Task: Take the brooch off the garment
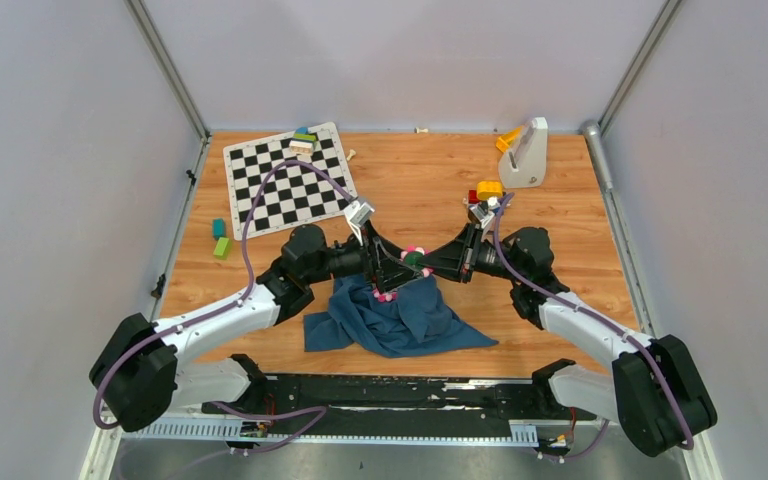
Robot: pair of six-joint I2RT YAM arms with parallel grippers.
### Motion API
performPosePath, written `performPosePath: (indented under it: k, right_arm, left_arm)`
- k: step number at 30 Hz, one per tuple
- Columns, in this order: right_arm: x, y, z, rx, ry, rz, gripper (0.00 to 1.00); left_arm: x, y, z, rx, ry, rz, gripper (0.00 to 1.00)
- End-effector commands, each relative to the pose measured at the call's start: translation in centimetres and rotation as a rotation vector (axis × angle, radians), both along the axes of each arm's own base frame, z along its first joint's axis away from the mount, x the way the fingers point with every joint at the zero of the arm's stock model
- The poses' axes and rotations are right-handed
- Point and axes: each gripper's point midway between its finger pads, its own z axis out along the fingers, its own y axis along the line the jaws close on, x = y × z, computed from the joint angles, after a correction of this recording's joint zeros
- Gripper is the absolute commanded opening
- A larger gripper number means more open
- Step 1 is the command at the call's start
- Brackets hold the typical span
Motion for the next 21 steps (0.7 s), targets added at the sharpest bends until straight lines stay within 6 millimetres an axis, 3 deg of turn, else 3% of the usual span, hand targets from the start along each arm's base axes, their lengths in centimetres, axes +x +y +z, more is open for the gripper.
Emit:
performPosePath:
  k: [1, 8, 13, 16, 19, 21]
  right_arm:
    - [0.04, 0.23, 2.05, 0.029, -0.09, 0.007, 0.0]
    - [-0.22, 0.23, 2.18, 0.03, -0.099, 0.02, 0.0]
    - [-0.42, 0.29, 2.08, 0.027, -0.103, 0.032, 0.0]
    - [-0.51, 0.25, 2.01, 0.025, -0.109, 0.035, 0.0]
    - [-0.49, 0.2, 2.04, 0.019, -0.125, 0.029, 0.0]
    - [-0.4, 0.21, 2.23, 0.01, -0.143, 0.025, 0.0]
  left_arm:
    - [-0.35, -0.38, 3.12, -0.085, -0.066, -0.025, 0.78]
    - [-0.83, -0.74, 3.33, -0.104, -0.062, -0.066, 0.52]
    - [-0.73, -0.82, 3.19, -0.102, -0.056, -0.065, 0.41]
    - [-0.73, -0.84, 3.18, -0.103, -0.049, -0.065, 0.44]
    - [-1.04, -0.86, 3.33, -0.107, -0.052, -0.082, 0.64]
    - [-1.27, -0.82, 3.32, -0.108, -0.056, -0.093, 0.69]
